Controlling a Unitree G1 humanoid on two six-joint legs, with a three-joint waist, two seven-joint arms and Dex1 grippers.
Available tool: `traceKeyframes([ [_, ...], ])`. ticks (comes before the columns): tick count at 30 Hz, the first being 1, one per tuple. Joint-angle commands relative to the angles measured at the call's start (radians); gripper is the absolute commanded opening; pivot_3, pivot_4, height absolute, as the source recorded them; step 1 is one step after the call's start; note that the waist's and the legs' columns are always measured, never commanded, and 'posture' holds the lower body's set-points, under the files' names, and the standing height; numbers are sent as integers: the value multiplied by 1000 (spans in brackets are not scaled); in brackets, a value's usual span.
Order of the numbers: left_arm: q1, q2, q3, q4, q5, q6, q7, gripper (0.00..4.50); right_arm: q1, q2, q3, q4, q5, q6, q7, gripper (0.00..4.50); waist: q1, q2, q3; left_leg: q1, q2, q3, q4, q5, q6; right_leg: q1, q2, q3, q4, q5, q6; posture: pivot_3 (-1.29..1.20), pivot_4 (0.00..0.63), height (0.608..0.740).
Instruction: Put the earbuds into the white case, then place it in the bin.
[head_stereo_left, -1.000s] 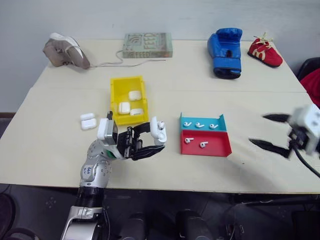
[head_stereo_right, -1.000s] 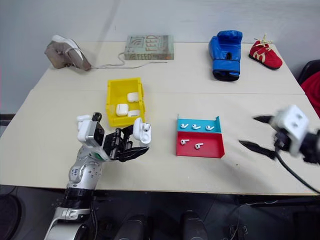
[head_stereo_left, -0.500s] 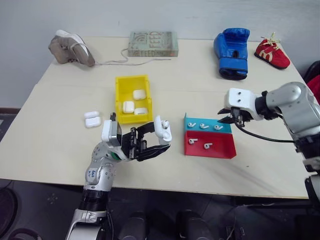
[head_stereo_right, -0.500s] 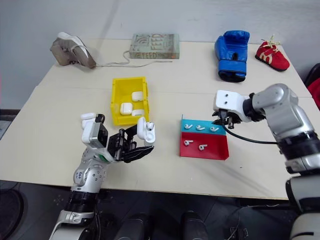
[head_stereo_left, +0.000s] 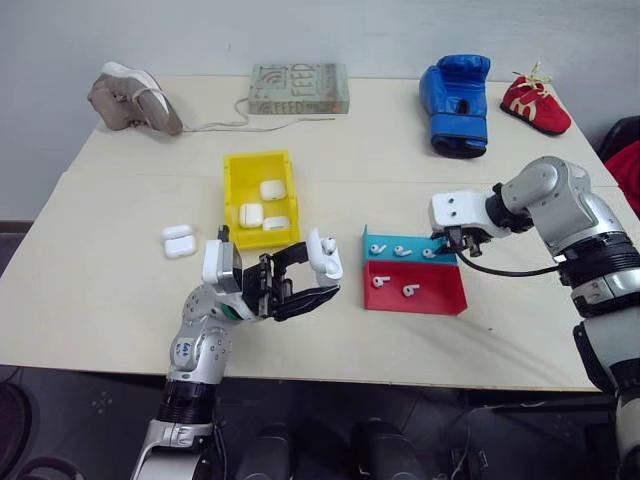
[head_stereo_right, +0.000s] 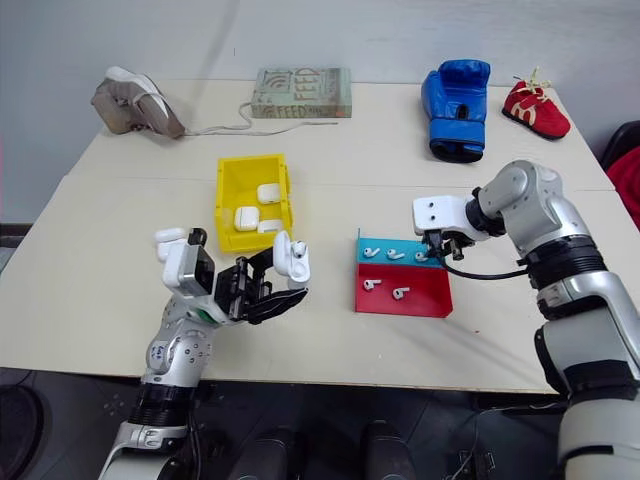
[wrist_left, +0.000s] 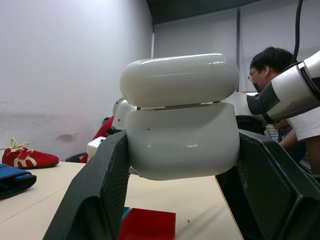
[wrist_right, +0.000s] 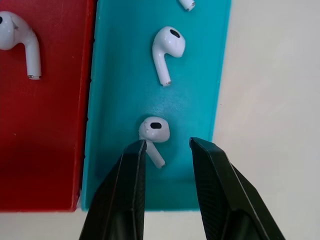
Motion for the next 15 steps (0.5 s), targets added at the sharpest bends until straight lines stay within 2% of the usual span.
traceKeyframes([
  [1, 6, 0, -4, -49, 2, -15, 6, 2784, -47, 12, 2, 49, -37, -57, 8, 1361, 0, 0, 0, 0, 0, 0, 0, 0, 0, 0, 0, 0, 0, 0, 0, 0, 150, 740],
  [8, 13, 2, -2, -59, 3, -18, 14, 2784, -85, 48, 12, 136, -90, -108, 26, 1361, -1, 0, 0, 0, 0, 0, 0, 0, 0, 0, 0, 0, 1, 0, 0, 0, 150, 740],
  [15, 19, 7, 2, -66, 4, -20, 22, 2784, -90, 81, -4, 146, -86, -74, 62, 1361, -2, 0, 0, 0, 0, 0, 0, 0, 0, 0, 0, 0, 2, 0, 0, 0, 150, 740],
])
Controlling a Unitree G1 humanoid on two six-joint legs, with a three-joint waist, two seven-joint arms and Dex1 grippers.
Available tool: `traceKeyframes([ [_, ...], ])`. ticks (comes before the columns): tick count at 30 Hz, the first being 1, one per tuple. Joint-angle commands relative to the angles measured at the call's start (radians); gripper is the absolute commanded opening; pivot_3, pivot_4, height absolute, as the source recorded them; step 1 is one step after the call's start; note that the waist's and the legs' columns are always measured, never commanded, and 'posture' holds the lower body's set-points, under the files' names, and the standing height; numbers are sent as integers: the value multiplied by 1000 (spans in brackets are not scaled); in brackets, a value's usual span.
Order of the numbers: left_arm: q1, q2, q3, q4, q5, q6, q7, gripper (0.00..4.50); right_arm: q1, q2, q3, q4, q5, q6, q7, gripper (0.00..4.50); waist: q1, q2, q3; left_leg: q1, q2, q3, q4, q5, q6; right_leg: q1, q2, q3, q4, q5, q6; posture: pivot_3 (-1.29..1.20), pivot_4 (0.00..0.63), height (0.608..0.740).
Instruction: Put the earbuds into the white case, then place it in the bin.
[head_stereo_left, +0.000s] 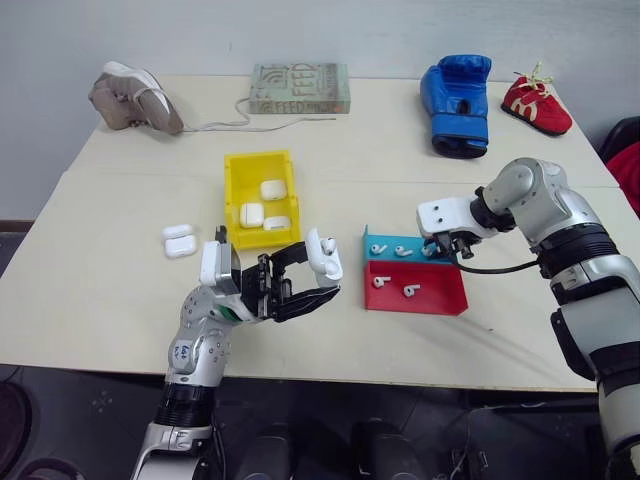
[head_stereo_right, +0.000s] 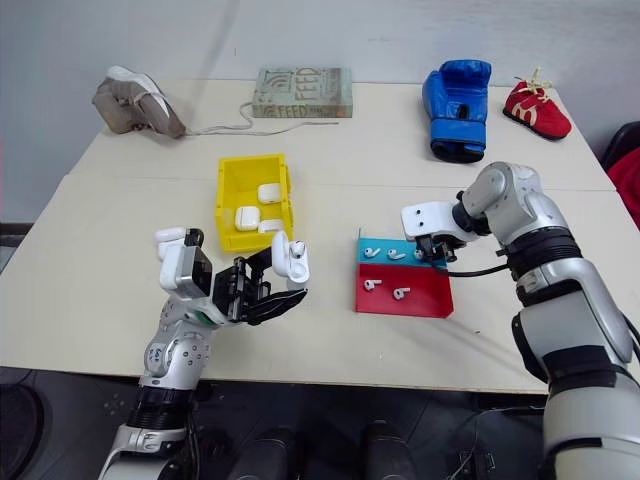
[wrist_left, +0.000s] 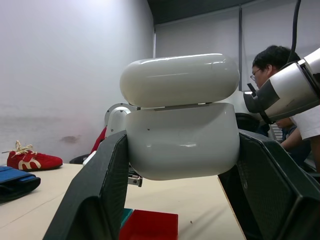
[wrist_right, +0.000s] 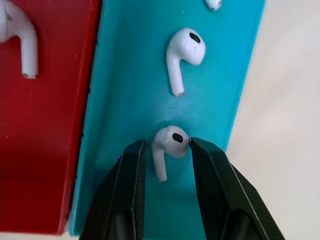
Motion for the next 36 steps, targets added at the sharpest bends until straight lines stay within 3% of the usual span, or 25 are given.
traceKeyframes([
  [1, 3, 6, 2, -37, 1, -14, 5, 2784, -23, 7, -18, -1, 7, 20, 31, 1361, 0, 0, 0, 0, 0, 0, 0, 0, 0, 0, 0, 0, 0, 0, 0, 0, 150, 740],
  [22, -4, 8, 4, -27, 2, -18, 5, 2784, -18, 10, -16, 14, -17, 25, 23, 1361, 0, 0, 0, 0, 0, 0, 0, 0, 0, 0, 0, 0, 0, 0, 0, 0, 150, 740],
  [26, -3, 9, 5, -28, 2, -18, 5, 2784, -18, 11, -19, 16, -16, 26, 20, 493, 0, 0, 0, 0, 0, 0, 0, 0, 0, 0, 0, 0, 0, 0, 0, 0, 150, 740],
  [33, -3, 9, 4, -30, 0, -17, 4, 2784, -18, -8, -57, -24, 16, 52, 26, 436, 0, 0, 0, 0, 0, 0, 0, 0, 0, 0, 0, 0, 0, 0, 0, 0, 150, 740],
  [36, -8, 1, 4, -34, -11, -13, 6, 2784, -4, -39, -136, -110, 103, 118, 62, 436, 1, 0, 0, 0, 0, 0, 0, 0, 0, 0, 0, 0, 0, 0, 0, 0, 150, 740],
])
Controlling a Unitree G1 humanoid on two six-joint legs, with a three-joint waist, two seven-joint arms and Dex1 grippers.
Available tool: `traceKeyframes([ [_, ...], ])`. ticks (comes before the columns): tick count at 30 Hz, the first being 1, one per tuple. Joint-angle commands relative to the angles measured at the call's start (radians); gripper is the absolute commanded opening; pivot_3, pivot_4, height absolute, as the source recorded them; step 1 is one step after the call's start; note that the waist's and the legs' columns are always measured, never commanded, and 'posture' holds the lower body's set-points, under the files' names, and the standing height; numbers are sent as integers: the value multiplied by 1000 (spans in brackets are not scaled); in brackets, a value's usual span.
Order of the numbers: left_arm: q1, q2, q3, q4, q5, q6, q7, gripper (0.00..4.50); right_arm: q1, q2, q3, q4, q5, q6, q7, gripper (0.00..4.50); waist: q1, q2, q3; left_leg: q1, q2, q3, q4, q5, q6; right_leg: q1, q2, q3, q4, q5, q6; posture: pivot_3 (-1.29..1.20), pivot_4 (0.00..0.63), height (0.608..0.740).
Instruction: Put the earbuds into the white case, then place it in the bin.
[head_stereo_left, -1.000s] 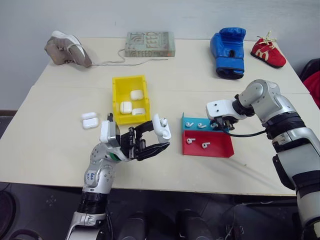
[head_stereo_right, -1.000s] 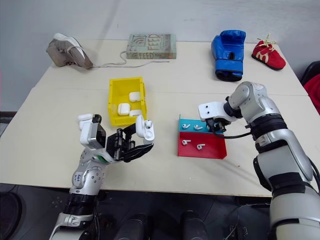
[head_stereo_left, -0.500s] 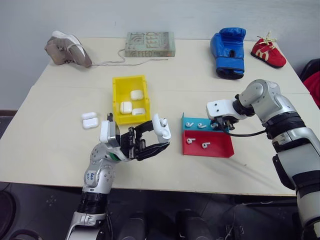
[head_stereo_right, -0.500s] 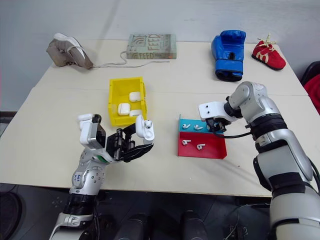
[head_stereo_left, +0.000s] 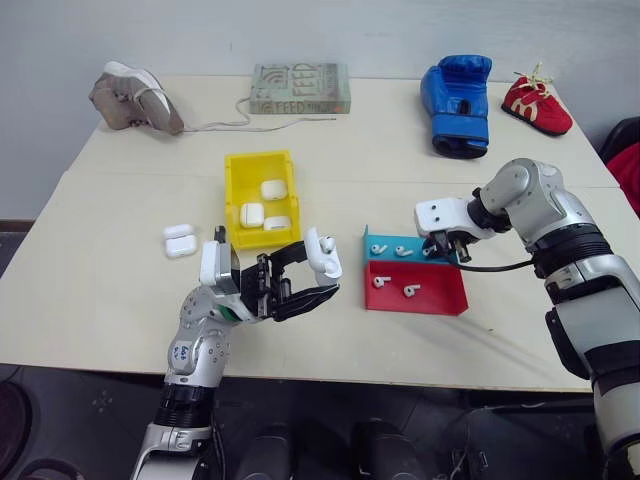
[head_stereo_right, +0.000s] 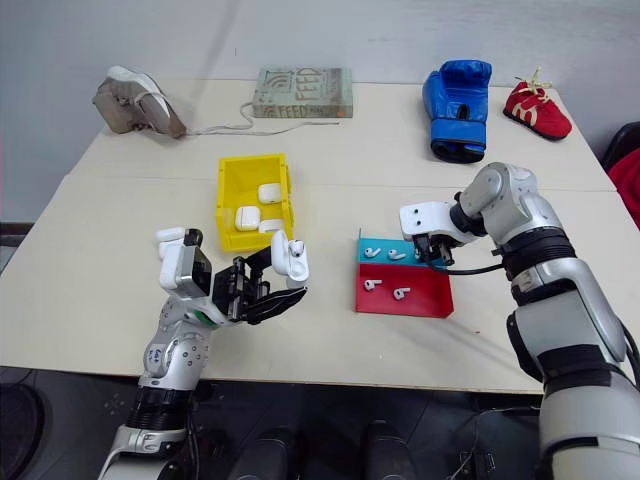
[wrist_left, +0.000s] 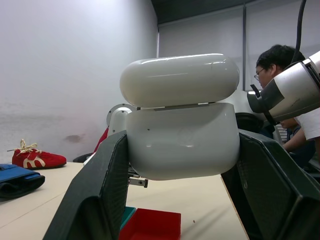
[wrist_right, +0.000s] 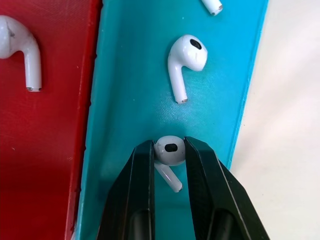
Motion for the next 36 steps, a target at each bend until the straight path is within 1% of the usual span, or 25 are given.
traceKeyframes([
  [1, -10, -2, 4, -36, -16, -7, 0, 2784, 4, -56, -131, -140, 132, 105, 58, 436, 3, 0, 0, 0, 0, 0, 0, 0, 0, 0, 0, 0, 0, 0, 0, 0, 150, 740],
  [3, -21, -6, 2, -34, -26, -1, -7, 2784, 61, -92, -244, -286, 285, 230, 121, 436, 6, 0, 0, 0, 0, 0, 0, 0, 0, 0, 0, 0, 0, 0, 0, 0, 150, 740],
  [5, -30, -10, 1, -31, -34, 5, -11, 2784, 127, -113, -349, -426, 423, 356, 137, 436, 9, 0, 0, -1, 0, -2, 0, 0, 0, 0, 0, -2, 0, 0, 0, 0, 150, 740],
  [7, -43, -13, -1, -25, -43, 13, -18, 2784, 201, -120, -463, -578, 586, 530, 115, 436, 9, 0, 0, -2, 0, -3, 0, 0, 0, 1, 0, -3, -1, 0, 0, 0, 150, 740],
  [9, -60, -18, -2, -16, -52, 25, -25, 2784, 276, -118, -573, -728, 734, 699, 53, 436, 9, 0, 0, -2, 0, -3, 0, 0, 0, 2, -1, -3, -1, 0, 0, 0, 150, 740],
  [12, -96, -35, 1, 5, -67, 45, -24, 2784, 380, -24, -784, -965, 1034, 923, -128, 436, 11, 0, 0, -2, 0, -4, 1, 0, 0, 2, 0, -4, 0, 0, 0, 0, 150, 740],
  [14, -118, -45, 2, 20, -70, 54, -26, 2784, 427, 24, -849, -1090, 1234, 1100, -256, 436, 8, 0, 0, -2, 0, -4, 1, 0, 0, 2, 0, -3, 0, 0, 0, 0, 150, 740],
  [16, -146, -59, 0, 41, -69, 60, -28, 2784, 476, 104, -883, -1200, 1475, 1209, -440, 436, 5, 0, 0, -1, 0, -4, 0, 0, 0, 2, 0, -3, 1, 0, 0, 0, 150, 740],
  [18, -168, -69, -5, 62, -65, 63, -34, 2784, 521, 183, -879, -1283, 1623, 1217, -600, 436, 3, 0, 0, -1, 0, -3, 0, 0, 0, 2, 0, -3, 1, 0, 0, 0, 150, 740],
  [19, -175, -72, -6, 69, -63, 64, -38, 2784, 539, 205, -869, -1312, 1672, 1213, -660, 436, 5, 0, 0, -1, 1, -3, 0, 0, 0, 2, 0, -3, 1, 0, 0, 0, 150, 740],
  [21, -186, -81, -7, 80, -60, 65, -42, 2784, 575, 233, -842, -1360, 1734, 1199, -743, 436, 5, 0, 0, -1, 0, -3, 0, 0, 0, 2, 0, -3, 1, 0, 0, 0, 150, 740],
  [23, -195, -90, -11, 90, -54, 65, -47, 2784, 602, 253, -813, -1386, 1763, 1170, -799, 436, 8, 0, 0, -1, 0, -3, 0, 0, 0, 2, 0, -2, 1, 0, 0, 0, 150, 740],
  [25, -199, -94, -14, 95, -50, 66, -54, 2784, 616, 259, -785, -1398, 1770, 1145, -825, 436, 7, 0, 0, -1, -1, -3, 0, 0, 0, 2, 0, -2, 1, 0, 0, 0, 150, 740],
  [28, -201, -98, -14, 99, -49, 66, -57, 2784, 627, 246, -758, -1402, 1779, 1121, -844, 436, 6, 0, 0, -1, -1, -3, 0, 0, 1, 2, 0, -2, 1, 0, 0, 0, 150, 740],
  [36, -196, -108, -16, 92, -44, 62, -53, 2784, 669, 192, -688, -1399, 1745, 1090, -808, 436, 6, 0, 0, -1, -1, -3, 0, 0, 1, 2, 0, -2, 0, 0, 0, 0, 150, 740],
])
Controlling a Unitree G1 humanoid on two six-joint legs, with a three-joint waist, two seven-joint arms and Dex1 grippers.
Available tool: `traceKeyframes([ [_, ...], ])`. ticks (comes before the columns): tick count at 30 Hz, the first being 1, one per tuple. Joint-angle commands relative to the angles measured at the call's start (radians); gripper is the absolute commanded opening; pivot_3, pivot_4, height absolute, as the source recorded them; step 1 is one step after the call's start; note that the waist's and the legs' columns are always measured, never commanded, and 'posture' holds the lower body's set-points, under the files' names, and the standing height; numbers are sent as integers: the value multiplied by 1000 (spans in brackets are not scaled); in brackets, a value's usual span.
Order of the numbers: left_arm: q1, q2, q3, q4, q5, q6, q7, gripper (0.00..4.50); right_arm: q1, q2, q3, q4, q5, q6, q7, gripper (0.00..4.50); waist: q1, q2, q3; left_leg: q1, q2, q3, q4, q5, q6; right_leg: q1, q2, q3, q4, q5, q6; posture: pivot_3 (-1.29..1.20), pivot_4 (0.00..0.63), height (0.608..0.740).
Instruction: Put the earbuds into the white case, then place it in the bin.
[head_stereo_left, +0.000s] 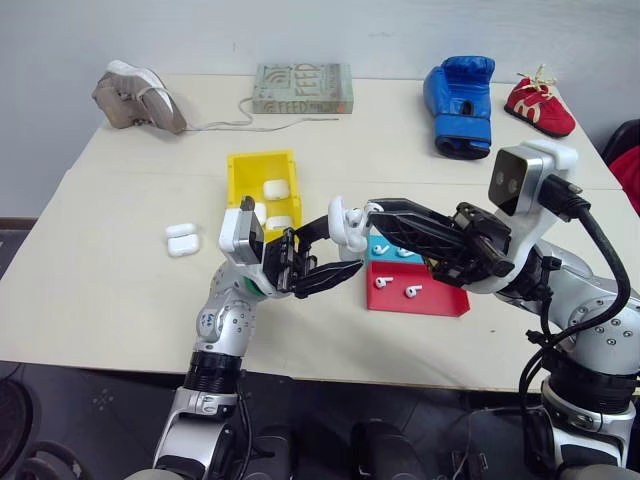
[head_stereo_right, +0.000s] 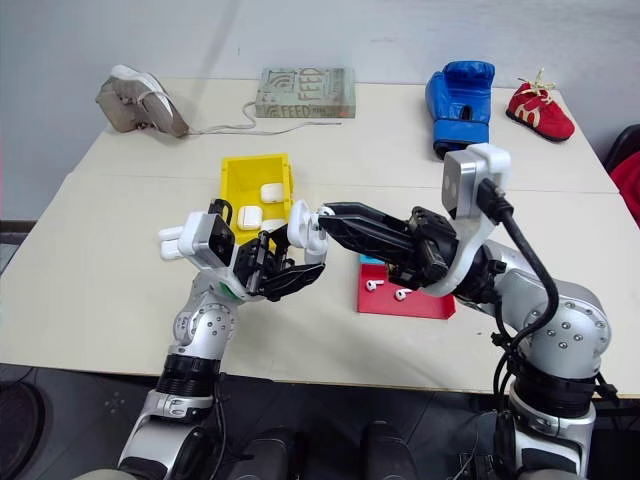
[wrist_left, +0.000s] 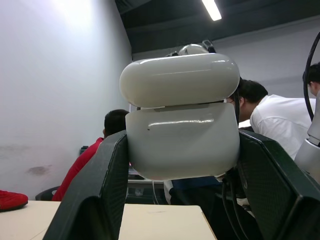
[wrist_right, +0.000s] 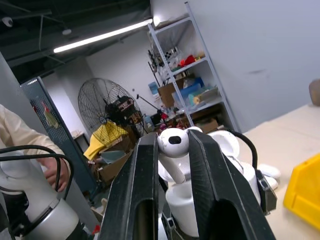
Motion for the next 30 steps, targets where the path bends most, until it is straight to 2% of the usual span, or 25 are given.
traceKeyframes([
  [1, -11, -6, -4, -27, 1, -9, 1, 2784, 9, -22, 24, -32, 0, -29, 19, 436, 0, 0, 0, 0, 0, 0, 0, 0, 0, 0, 0, 0, 0, 0, 0, 0, 150, 740],
  [15, -7, -7, -6, -40, 10, -19, 6, 2784, 41, -68, 109, -5, -100, -65, 22, 436, 1, 0, 0, 0, 0, 0, 0, 0, 0, 0, 0, 0, -1, 0, 0, 0, 150, 740],
  [17, -8, -6, -6, -44, 11, -18, 6, 2784, 39, -69, 109, -4, -112, -79, 20, 1205, 1, 0, 0, 0, 0, 0, 0, 0, 0, 0, 0, 0, -1, 0, 0, 0, 150, 740],
  [18, -8, -6, -6, -44, 11, -18, 6, 2784, 39, -72, 109, -5, -115, -82, 23, 1382, 1, 0, 0, 0, 0, 0, 0, 0, 0, 0, 0, 0, -1, 0, 0, 0, 150, 740],
  [20, -8, -3, -5, -47, 11, -17, 6, 2784, 53, -93, 86, -27, -118, -102, 48, 2079, 1, 0, 0, 0, 0, 0, 0, 0, 0, 0, 0, 0, -1, 0, 0, 0, 150, 740],
  [23, -2, 22, 4, -42, 27, -12, 8, 2784, 111, -172, 0, -61, -26, -83, 88, 3080, 11, -1, 0, 0, 0, 0, 0, 0, 1, 0, 0, 0, -2, 0, 0, 0, 150, 740],
  [26, 7, 88, -12, -15, 105, -19, 15, 2784, 206, -266, -97, -66, 69, -55, 100, 3080, 16, -1, 1, -1, 0, 0, 0, -1, 2, 1, 0, 0, -3, 0, 0, 0, 150, 740],
  [29, -15, 159, -57, 36, 252, -77, 46, 2784, 275, -328, -142, -66, 38, -64, 127, 3080, 19, -1, 1, -1, 0, 0, -1, -1, 2, 1, 0, 0, -4, 0, 0, 0, 150, 740],
  [30, -26, 193, -87, 56, 325, -114, 49, 2784, 292, -346, -135, -75, -31, -91, 148, 2913, 19, -1, 1, 0, 0, 1, -1, -1, 2, 1, 0, 0, -7, 0, 0, 0, 150, 740],
])
